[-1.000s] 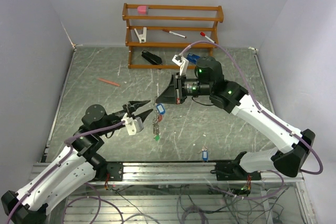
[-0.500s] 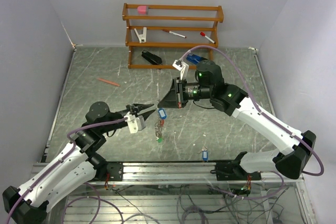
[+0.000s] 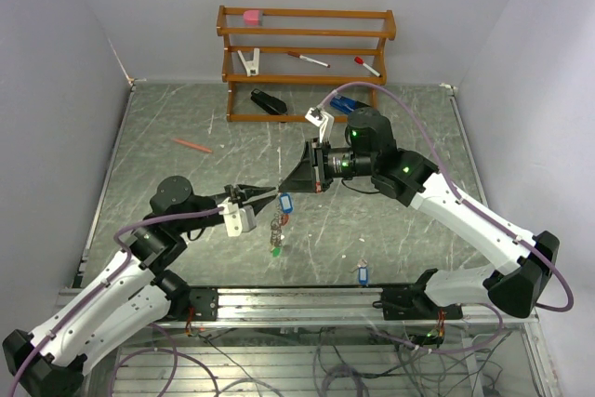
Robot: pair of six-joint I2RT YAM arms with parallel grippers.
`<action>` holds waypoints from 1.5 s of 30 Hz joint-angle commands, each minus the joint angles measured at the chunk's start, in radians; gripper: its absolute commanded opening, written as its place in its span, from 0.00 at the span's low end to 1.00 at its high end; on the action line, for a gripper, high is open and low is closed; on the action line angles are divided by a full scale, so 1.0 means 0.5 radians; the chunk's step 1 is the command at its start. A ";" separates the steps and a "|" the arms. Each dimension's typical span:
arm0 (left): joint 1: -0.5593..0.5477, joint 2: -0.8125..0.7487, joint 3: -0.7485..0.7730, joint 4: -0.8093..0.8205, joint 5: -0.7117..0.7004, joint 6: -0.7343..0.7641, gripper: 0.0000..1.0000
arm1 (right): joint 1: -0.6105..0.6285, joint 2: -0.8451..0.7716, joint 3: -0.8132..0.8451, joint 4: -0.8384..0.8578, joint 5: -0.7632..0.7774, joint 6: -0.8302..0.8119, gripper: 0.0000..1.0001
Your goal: Put the keys on the keyring
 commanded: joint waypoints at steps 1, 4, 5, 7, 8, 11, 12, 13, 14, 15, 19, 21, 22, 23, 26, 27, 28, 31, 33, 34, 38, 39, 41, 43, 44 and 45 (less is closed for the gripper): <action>0.012 0.005 0.084 -0.114 0.130 0.002 0.30 | -0.010 -0.055 0.010 0.103 -0.029 0.006 0.00; 0.015 0.001 0.100 -0.199 0.101 0.058 0.30 | -0.008 -0.052 0.010 0.103 -0.031 0.005 0.00; 0.012 -0.002 0.105 -0.218 0.088 0.071 0.30 | -0.009 -0.052 0.010 0.103 -0.029 0.003 0.00; 0.012 -0.009 0.112 -0.247 0.060 0.082 0.30 | -0.010 -0.052 0.010 0.104 -0.031 0.003 0.00; 0.012 -0.012 0.116 -0.267 0.055 0.096 0.30 | -0.009 -0.049 0.013 0.103 -0.031 0.002 0.00; 0.012 -0.016 0.128 -0.285 0.068 0.104 0.31 | -0.009 -0.044 0.013 0.110 -0.034 0.005 0.00; 0.012 -0.013 0.129 -0.280 0.069 0.099 0.31 | -0.009 -0.043 0.013 0.113 -0.037 0.004 0.00; 0.012 -0.011 0.128 -0.268 0.068 0.091 0.31 | -0.009 -0.043 0.015 0.113 -0.037 0.007 0.00; 0.012 -0.006 0.125 -0.253 0.069 0.084 0.32 | -0.010 -0.043 0.016 0.115 -0.038 0.007 0.00; 0.012 -0.003 0.121 -0.238 0.071 0.078 0.33 | -0.008 -0.043 0.018 0.116 -0.038 0.010 0.00; 0.012 0.012 0.093 -0.150 0.058 0.046 0.33 | -0.008 -0.045 0.025 0.111 -0.041 0.011 0.00; 0.012 0.018 0.092 -0.131 0.050 0.047 0.32 | -0.010 -0.046 0.025 0.106 -0.038 0.009 0.00; 0.012 0.019 0.092 -0.131 0.054 0.055 0.32 | -0.008 -0.046 0.025 0.107 -0.042 0.010 0.00; 0.013 0.021 0.095 -0.130 0.054 0.057 0.32 | -0.009 -0.044 0.024 0.111 -0.048 0.012 0.00; 0.012 0.026 0.103 -0.131 0.052 0.061 0.32 | -0.008 -0.040 0.024 0.118 -0.059 0.014 0.00; 0.013 0.030 0.106 -0.130 0.053 0.058 0.32 | -0.008 -0.040 0.022 0.120 -0.059 0.011 0.00; 0.012 0.030 0.111 -0.135 0.057 0.060 0.32 | -0.008 -0.041 0.022 0.120 -0.056 0.008 0.00; 0.012 0.036 0.121 -0.141 0.078 0.045 0.30 | -0.009 -0.043 0.021 0.115 -0.050 0.006 0.00; 0.012 0.040 0.128 -0.141 0.103 0.014 0.30 | -0.009 -0.048 0.013 0.119 -0.045 0.010 0.00; 0.012 0.042 0.131 -0.144 0.119 0.002 0.31 | -0.010 -0.049 0.010 0.117 -0.042 0.008 0.00; 0.013 0.049 0.135 -0.136 0.129 -0.043 0.33 | -0.010 -0.052 0.005 0.117 -0.041 0.007 0.00; 0.012 0.047 0.135 -0.127 0.120 -0.050 0.35 | -0.008 -0.052 0.002 0.119 -0.041 0.008 0.00; 0.012 0.046 0.139 -0.114 0.098 -0.063 0.38 | -0.009 -0.052 -0.008 0.126 -0.044 0.009 0.00; 0.013 0.048 0.149 -0.114 0.084 -0.066 0.39 | -0.009 -0.047 -0.014 0.135 -0.049 0.011 0.00; 0.012 0.051 0.153 -0.120 0.082 -0.066 0.40 | -0.008 -0.046 -0.017 0.142 -0.052 0.013 0.00; 0.012 0.052 0.159 -0.124 0.084 -0.064 0.40 | -0.010 -0.046 -0.018 0.142 -0.053 0.013 0.00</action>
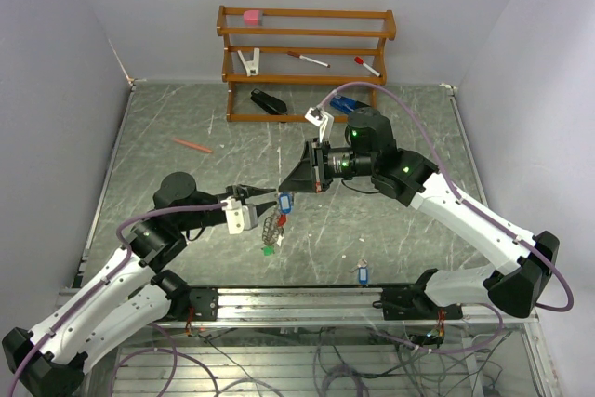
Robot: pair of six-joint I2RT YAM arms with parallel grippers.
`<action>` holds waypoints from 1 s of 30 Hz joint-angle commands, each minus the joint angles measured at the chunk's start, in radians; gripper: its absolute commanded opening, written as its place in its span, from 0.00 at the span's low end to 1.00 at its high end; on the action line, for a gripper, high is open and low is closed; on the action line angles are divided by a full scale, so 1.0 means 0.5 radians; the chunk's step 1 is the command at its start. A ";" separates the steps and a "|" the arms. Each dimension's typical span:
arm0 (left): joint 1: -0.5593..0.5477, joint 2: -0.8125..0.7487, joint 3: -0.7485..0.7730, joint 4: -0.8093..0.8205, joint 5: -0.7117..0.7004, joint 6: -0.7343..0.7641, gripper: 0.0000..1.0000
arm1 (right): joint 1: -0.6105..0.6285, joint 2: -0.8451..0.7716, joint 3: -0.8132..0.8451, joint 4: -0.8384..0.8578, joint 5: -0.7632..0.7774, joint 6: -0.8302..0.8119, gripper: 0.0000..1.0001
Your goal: Put the keys on the keyring
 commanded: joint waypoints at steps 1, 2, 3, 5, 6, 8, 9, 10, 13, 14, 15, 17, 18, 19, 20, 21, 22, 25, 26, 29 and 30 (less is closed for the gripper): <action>0.010 0.006 0.094 0.051 0.025 -0.048 0.39 | -0.010 -0.046 -0.018 0.136 -0.040 0.009 0.00; 0.008 0.006 0.098 0.053 0.029 -0.051 0.38 | -0.008 -0.047 -0.020 0.135 -0.040 0.008 0.00; 0.009 0.007 0.099 0.054 0.036 -0.058 0.37 | -0.010 -0.046 -0.021 0.136 -0.040 0.008 0.00; 0.008 0.010 0.105 0.063 0.053 -0.077 0.34 | -0.008 -0.047 -0.028 0.141 -0.040 0.008 0.00; 0.008 0.015 0.109 0.065 0.063 -0.084 0.33 | -0.009 -0.045 -0.030 0.145 -0.040 0.010 0.00; 0.008 0.020 0.113 0.070 0.080 -0.094 0.30 | -0.008 -0.049 -0.036 0.151 -0.040 0.014 0.00; 0.008 0.025 0.116 0.066 0.085 -0.091 0.29 | -0.007 -0.050 -0.039 0.153 -0.040 0.014 0.00; 0.009 0.028 0.116 0.060 0.088 -0.088 0.28 | -0.008 -0.049 -0.039 0.155 -0.040 0.014 0.00; 0.008 0.028 0.113 0.054 0.085 -0.081 0.28 | -0.008 -0.048 -0.034 0.158 -0.043 0.014 0.00; 0.008 0.027 0.111 0.053 0.086 -0.083 0.28 | -0.008 -0.049 -0.031 0.156 -0.041 0.014 0.00; 0.008 0.028 0.110 0.045 0.088 -0.080 0.27 | -0.009 -0.050 -0.029 0.155 -0.042 0.012 0.00; 0.009 0.027 0.110 0.034 0.084 -0.072 0.27 | -0.010 -0.046 -0.021 0.150 -0.043 0.011 0.00; 0.011 0.029 0.111 0.025 0.085 -0.061 0.26 | -0.010 -0.046 -0.019 0.149 -0.045 0.011 0.00; 0.010 0.031 0.113 0.018 0.083 -0.054 0.26 | -0.009 -0.049 -0.017 0.146 -0.043 0.009 0.00; 0.008 0.031 0.113 0.016 0.077 -0.051 0.25 | -0.008 -0.048 -0.018 0.146 -0.041 0.008 0.00; 0.008 0.033 0.116 0.013 0.078 -0.047 0.23 | -0.008 -0.052 -0.016 0.141 -0.042 0.008 0.00; 0.008 0.032 0.116 0.006 0.078 -0.040 0.21 | -0.007 -0.053 -0.020 0.141 -0.040 0.008 0.00; 0.010 0.041 0.127 -0.025 0.083 0.006 0.11 | -0.009 -0.057 -0.035 0.139 -0.040 0.008 0.00; 0.009 0.047 0.137 -0.044 0.086 0.027 0.08 | -0.009 -0.059 -0.039 0.141 -0.038 0.010 0.00; 0.009 0.066 0.183 -0.131 0.100 0.117 0.07 | -0.009 -0.056 -0.038 0.141 -0.034 0.011 0.00; 0.008 0.077 0.205 -0.169 0.107 0.156 0.07 | -0.009 -0.052 -0.033 0.143 -0.034 0.011 0.00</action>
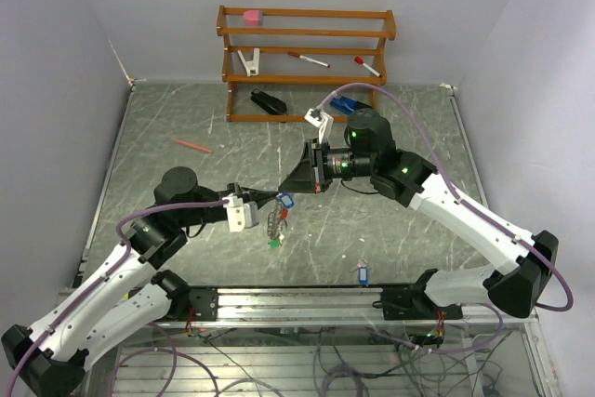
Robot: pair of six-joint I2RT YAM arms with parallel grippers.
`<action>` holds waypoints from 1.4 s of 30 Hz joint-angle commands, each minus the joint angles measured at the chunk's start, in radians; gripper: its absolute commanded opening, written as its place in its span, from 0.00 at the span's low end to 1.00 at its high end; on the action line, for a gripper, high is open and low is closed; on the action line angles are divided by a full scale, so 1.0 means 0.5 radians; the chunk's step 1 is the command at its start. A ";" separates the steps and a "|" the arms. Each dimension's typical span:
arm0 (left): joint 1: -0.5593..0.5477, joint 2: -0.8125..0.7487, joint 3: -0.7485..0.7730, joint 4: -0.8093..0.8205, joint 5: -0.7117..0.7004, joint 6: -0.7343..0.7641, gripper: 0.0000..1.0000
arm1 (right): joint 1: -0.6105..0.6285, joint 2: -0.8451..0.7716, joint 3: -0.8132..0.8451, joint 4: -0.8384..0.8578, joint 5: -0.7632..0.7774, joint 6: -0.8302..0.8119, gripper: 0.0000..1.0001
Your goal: Put the keys on the keyring
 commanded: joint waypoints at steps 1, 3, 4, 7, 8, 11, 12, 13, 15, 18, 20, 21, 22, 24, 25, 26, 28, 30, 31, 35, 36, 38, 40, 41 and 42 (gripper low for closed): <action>0.008 0.035 0.149 -0.149 0.082 0.166 0.07 | -0.007 -0.047 0.002 0.100 -0.035 0.011 0.00; 0.009 0.062 0.196 -0.224 0.089 0.209 0.07 | -0.007 -0.035 0.003 0.104 -0.035 0.013 0.00; 0.008 0.077 0.222 -0.253 0.091 0.229 0.07 | -0.009 -0.028 0.001 0.106 -0.035 0.014 0.00; 0.008 0.121 0.299 -0.364 0.088 0.284 0.07 | -0.008 -0.029 -0.017 0.119 -0.032 0.019 0.00; 0.008 0.132 0.322 -0.398 0.088 0.303 0.07 | -0.009 -0.030 -0.023 0.118 -0.027 0.018 0.00; 0.008 0.172 0.403 -0.500 0.094 0.351 0.07 | -0.008 -0.034 -0.022 0.110 -0.015 0.011 0.00; 0.008 0.186 0.428 -0.530 0.097 0.364 0.07 | -0.009 -0.034 -0.018 0.108 -0.011 0.011 0.00; 0.008 0.200 0.451 -0.564 0.100 0.381 0.07 | -0.009 -0.033 -0.016 0.103 -0.009 0.008 0.00; 0.008 0.228 0.501 -0.633 0.096 0.425 0.07 | -0.009 -0.028 -0.008 0.084 0.006 -0.001 0.00; 0.008 0.290 0.597 -0.772 0.083 0.497 0.07 | -0.008 -0.027 0.002 0.071 0.027 -0.004 0.00; 0.008 0.339 0.659 -0.875 0.088 0.528 0.07 | -0.008 -0.027 0.010 0.081 0.035 0.006 0.00; 0.008 0.362 0.685 -0.898 0.084 0.534 0.07 | -0.008 -0.025 0.017 0.085 0.039 0.012 0.00; 0.009 0.380 0.713 -0.935 0.083 0.536 0.07 | -0.003 -0.020 0.020 0.085 0.045 0.015 0.00; 0.008 0.412 0.760 -0.978 0.070 0.534 0.07 | 0.004 -0.018 0.016 0.079 0.075 0.022 0.00; 0.008 0.424 0.784 -0.993 0.063 0.535 0.07 | 0.004 -0.020 0.011 0.079 0.097 0.030 0.00; 0.008 0.440 0.802 -1.002 0.053 0.528 0.07 | 0.009 -0.024 0.008 0.077 0.125 0.036 0.00; 0.010 0.473 0.841 -1.034 0.012 0.513 0.07 | 0.017 -0.034 -0.004 0.074 0.180 0.061 0.00; 0.008 0.514 0.876 -1.058 -0.072 0.503 0.07 | 0.018 -0.042 -0.008 0.055 0.253 0.095 0.00; 0.008 0.535 0.891 -1.074 -0.108 0.508 0.07 | 0.021 -0.045 -0.016 0.050 0.287 0.114 0.00; 0.010 0.610 0.964 -1.108 -0.255 0.522 0.07 | 0.034 -0.039 -0.040 0.080 0.391 0.260 0.00; 0.008 0.632 0.982 -1.118 -0.291 0.541 0.07 | 0.042 -0.032 -0.048 0.101 0.417 0.303 0.00; 0.005 0.673 1.018 -1.124 -0.363 0.571 0.07 | 0.059 -0.017 -0.056 0.139 0.479 0.376 0.00; 0.006 0.701 1.038 -1.118 -0.411 0.581 0.07 | 0.073 -0.002 -0.052 0.146 0.547 0.447 0.00; 0.003 0.716 1.047 -1.114 -0.438 0.583 0.07 | 0.079 0.003 -0.055 0.161 0.570 0.481 0.00; 0.003 0.732 1.058 -1.121 -0.463 0.590 0.07 | 0.084 0.010 -0.051 0.162 0.597 0.516 0.00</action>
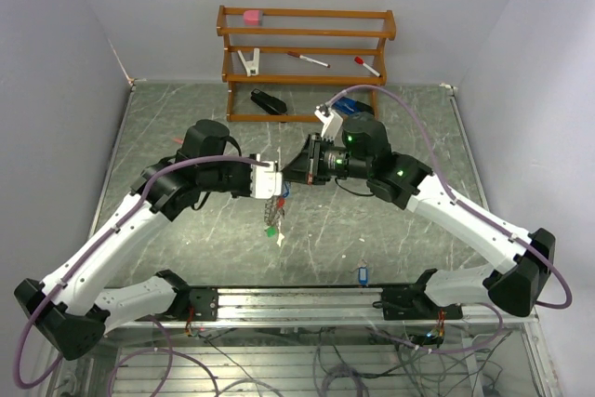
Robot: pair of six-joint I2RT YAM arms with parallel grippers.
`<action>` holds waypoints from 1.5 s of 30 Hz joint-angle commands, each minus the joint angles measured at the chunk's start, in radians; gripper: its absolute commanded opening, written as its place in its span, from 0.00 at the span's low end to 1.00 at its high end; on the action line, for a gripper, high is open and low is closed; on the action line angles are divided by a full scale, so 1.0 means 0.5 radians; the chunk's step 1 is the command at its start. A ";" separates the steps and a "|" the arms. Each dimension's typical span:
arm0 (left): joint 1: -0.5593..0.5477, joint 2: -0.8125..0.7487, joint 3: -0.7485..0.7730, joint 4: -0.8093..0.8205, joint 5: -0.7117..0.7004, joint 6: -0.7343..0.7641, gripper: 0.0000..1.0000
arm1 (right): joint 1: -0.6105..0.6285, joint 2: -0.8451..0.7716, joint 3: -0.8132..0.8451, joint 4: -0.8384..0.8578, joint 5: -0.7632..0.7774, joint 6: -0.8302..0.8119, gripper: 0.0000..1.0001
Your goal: Put the keys on the keyring
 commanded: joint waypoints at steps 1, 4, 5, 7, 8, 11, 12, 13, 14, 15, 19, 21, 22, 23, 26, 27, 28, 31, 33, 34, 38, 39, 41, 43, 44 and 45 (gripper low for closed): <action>-0.002 0.050 0.126 0.008 -0.204 0.067 0.07 | 0.042 0.011 0.002 0.097 0.145 0.227 0.00; -0.011 0.093 0.169 -0.036 -0.230 0.106 0.07 | 0.052 0.032 0.016 0.106 0.203 0.286 0.00; -0.015 0.108 0.185 -0.051 -0.246 0.113 0.07 | 0.057 0.042 0.023 0.105 0.220 0.304 0.00; -0.024 0.143 0.233 -0.083 -0.284 0.125 0.07 | 0.065 0.056 0.029 0.099 0.270 0.330 0.00; -0.025 0.161 0.254 -0.101 -0.294 0.130 0.07 | 0.069 0.057 0.026 0.099 0.294 0.341 0.00; -0.031 0.188 0.303 -0.136 -0.301 0.128 0.07 | 0.074 0.026 -0.040 0.168 0.375 0.406 0.00; -0.034 0.188 0.309 -0.135 -0.306 0.122 0.07 | 0.072 0.009 -0.072 0.206 0.397 0.434 0.00; -0.037 0.189 0.308 -0.126 -0.323 0.113 0.07 | 0.072 -0.006 -0.106 0.241 0.421 0.463 0.00; -0.042 0.189 0.307 -0.124 -0.333 0.107 0.07 | 0.075 -0.013 -0.126 0.260 0.446 0.480 0.00; -0.048 0.189 0.303 -0.124 -0.351 0.106 0.07 | 0.073 -0.025 -0.148 0.291 0.468 0.496 0.00; -0.067 0.199 0.312 -0.127 -0.416 0.110 0.07 | 0.074 -0.082 -0.236 0.392 0.579 0.583 0.00; -0.070 0.202 0.324 -0.117 -0.435 0.121 0.07 | 0.073 -0.108 -0.298 0.473 0.610 0.632 0.00; -0.074 0.205 0.330 -0.111 -0.435 0.121 0.07 | 0.072 -0.111 -0.317 0.505 0.618 0.646 0.00; -0.075 0.206 0.333 -0.109 -0.435 0.121 0.07 | 0.071 -0.102 -0.322 0.533 0.622 0.652 0.00; -0.088 0.215 0.333 -0.114 -0.435 0.136 0.07 | 0.072 -0.079 -0.312 0.593 0.622 0.667 0.00; -0.094 0.216 0.330 -0.113 -0.443 0.144 0.07 | 0.073 -0.074 -0.315 0.617 0.620 0.678 0.00; -0.102 0.216 0.326 -0.110 -0.457 0.154 0.07 | 0.070 -0.070 -0.319 0.635 0.617 0.690 0.00; -0.122 0.221 0.327 -0.103 -0.505 0.190 0.07 | 0.071 -0.050 -0.312 0.667 0.619 0.714 0.00; -0.136 0.226 0.331 -0.096 -0.551 0.213 0.07 | 0.071 -0.028 -0.311 0.691 0.598 0.735 0.00; -0.143 0.228 0.333 -0.087 -0.572 0.216 0.07 | 0.072 -0.017 -0.313 0.697 0.595 0.747 0.00; -0.159 0.236 0.351 -0.053 -0.606 0.206 0.07 | 0.073 -0.003 -0.353 0.756 0.589 0.807 0.00; -0.162 0.237 0.355 -0.049 -0.609 0.198 0.07 | 0.074 0.000 -0.350 0.757 0.595 0.812 0.00; -0.172 0.245 0.366 -0.042 -0.614 0.183 0.07 | 0.071 0.009 -0.338 0.754 0.608 0.815 0.00; -0.174 0.250 0.380 -0.035 -0.619 0.163 0.07 | 0.072 0.017 -0.327 0.756 0.629 0.822 0.00; -0.175 0.253 0.387 -0.035 -0.618 0.153 0.07 | 0.072 0.019 -0.330 0.769 0.639 0.830 0.00; -0.178 0.253 0.396 -0.035 -0.613 0.143 0.07 | 0.072 0.020 -0.337 0.786 0.648 0.837 0.00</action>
